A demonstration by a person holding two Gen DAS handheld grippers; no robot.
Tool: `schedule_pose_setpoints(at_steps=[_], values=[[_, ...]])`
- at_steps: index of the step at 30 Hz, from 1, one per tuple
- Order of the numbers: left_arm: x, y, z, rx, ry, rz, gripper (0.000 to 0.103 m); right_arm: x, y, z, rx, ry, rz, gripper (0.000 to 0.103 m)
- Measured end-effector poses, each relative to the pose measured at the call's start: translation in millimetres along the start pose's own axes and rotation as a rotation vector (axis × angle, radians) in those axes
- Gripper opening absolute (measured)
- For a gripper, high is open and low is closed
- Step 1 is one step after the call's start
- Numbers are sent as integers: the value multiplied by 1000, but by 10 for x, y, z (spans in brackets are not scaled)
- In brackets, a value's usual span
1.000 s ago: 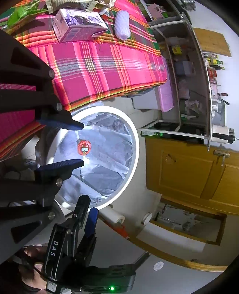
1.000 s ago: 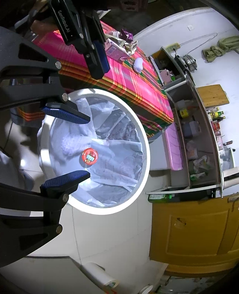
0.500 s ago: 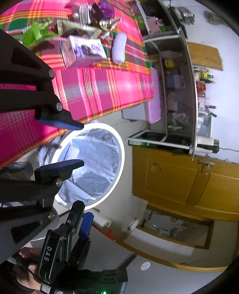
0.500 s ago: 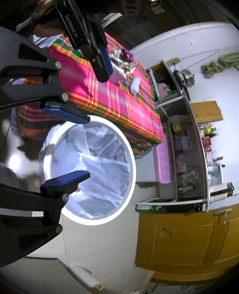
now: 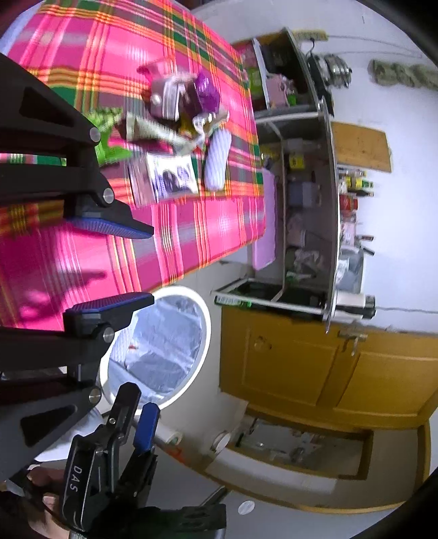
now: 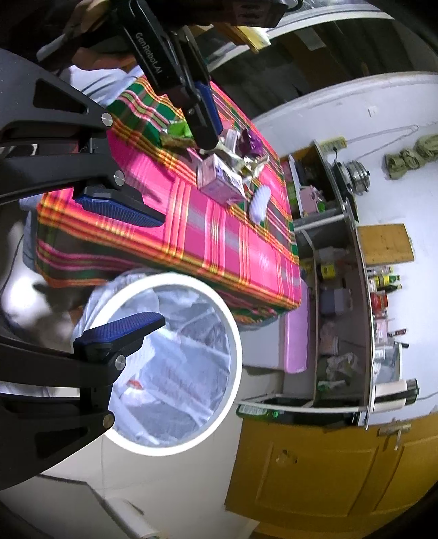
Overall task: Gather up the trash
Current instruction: 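Move both grippers back over the trash on the table, then grasp the green snack bag with the right gripper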
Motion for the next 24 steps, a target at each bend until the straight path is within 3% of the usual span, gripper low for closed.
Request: schedule_pose_setpoints(at_steps=[11, 24], values=[[182, 423, 123, 51, -11, -98, 33, -179, 350, -14, 61, 32, -60, 54], [206, 789, 232, 104, -6, -163, 33, -450, 775, -25, 140, 87, -127, 55]])
Point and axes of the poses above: each gripper's, at about its wrist camera, not at the fingertips, and x roughly against the way its jaws point, y to its left, z to its underside, the point moved 2 cm from there along -x, roughly the way its jaws point, and after that the axes turned 2 degrees about x, right-handed, at the moved point
